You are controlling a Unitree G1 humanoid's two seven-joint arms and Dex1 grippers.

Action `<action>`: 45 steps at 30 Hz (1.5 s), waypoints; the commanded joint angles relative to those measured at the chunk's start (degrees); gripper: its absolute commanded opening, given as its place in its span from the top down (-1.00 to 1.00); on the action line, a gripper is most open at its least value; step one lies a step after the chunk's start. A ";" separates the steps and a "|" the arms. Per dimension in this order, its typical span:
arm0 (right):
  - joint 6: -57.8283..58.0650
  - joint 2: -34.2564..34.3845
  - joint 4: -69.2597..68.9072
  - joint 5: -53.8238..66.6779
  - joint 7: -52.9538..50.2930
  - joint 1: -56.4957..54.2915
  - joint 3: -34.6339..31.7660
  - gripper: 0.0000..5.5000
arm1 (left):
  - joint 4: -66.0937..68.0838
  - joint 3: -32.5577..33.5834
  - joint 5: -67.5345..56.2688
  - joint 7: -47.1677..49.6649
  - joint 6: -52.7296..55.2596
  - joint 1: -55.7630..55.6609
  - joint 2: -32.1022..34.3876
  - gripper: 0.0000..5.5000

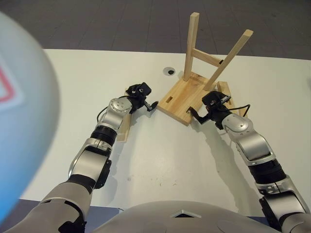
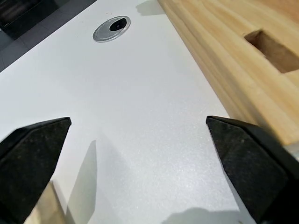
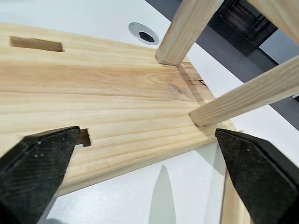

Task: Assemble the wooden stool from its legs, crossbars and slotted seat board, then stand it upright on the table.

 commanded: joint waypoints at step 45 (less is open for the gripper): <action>-2.65 8.13 4.77 -8.50 2.76 1.21 -7.42 -0.96 | -23.10 7.83 -11.23 -3.45 18.57 14.26 1.29 -0.96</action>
